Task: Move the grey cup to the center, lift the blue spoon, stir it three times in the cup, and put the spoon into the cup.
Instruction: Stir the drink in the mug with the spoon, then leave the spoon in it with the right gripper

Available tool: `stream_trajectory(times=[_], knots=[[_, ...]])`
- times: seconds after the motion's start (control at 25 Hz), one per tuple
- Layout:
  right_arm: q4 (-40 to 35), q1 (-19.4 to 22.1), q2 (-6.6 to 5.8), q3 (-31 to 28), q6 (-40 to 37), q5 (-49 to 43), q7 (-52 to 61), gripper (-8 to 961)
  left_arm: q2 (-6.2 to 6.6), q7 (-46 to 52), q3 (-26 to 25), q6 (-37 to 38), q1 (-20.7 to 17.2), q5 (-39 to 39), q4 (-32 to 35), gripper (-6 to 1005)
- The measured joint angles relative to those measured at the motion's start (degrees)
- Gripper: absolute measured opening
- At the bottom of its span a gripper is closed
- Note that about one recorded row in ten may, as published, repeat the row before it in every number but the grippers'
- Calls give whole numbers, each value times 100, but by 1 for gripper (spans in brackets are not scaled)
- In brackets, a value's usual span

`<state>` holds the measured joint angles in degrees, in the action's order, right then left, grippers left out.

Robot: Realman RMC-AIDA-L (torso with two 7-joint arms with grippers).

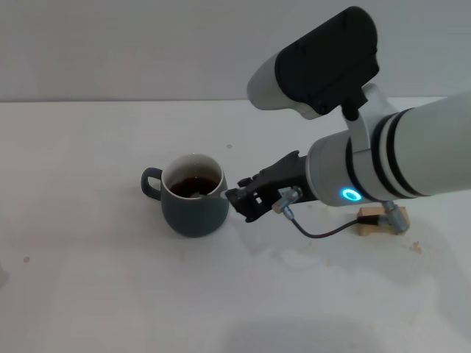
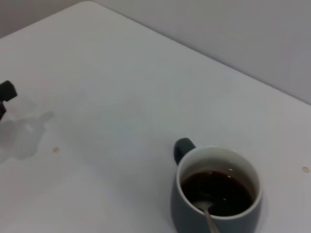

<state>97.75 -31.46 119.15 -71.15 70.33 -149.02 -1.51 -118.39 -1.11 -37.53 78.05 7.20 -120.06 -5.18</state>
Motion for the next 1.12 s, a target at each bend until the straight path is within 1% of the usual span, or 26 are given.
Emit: stream_trajectory(times=[0.4, 0.44, 0.64, 0.84, 1.12], knots=[[-566, -265, -1, 47, -550, 75, -22, 159, 4, -1, 0, 0, 19, 0, 0, -2], [-709, -339, -4, 28, -619, 81, -79, 159, 4, -1, 0, 0, 19, 0, 0, -2], [-1069, -523, -19, -79, -701, 140, -221, 158, 7, 4, 0, -31, 26, 0, 0, -2], [-1110, -520, -24, -307, -664, 141, -399, 158, 3, 13, 0, -43, 28, 0, 0, -2], [-1036, -467, -33, -465, -479, 141, -459, 158, -8, 15, 0, -45, 28, 0, 0, -2]])
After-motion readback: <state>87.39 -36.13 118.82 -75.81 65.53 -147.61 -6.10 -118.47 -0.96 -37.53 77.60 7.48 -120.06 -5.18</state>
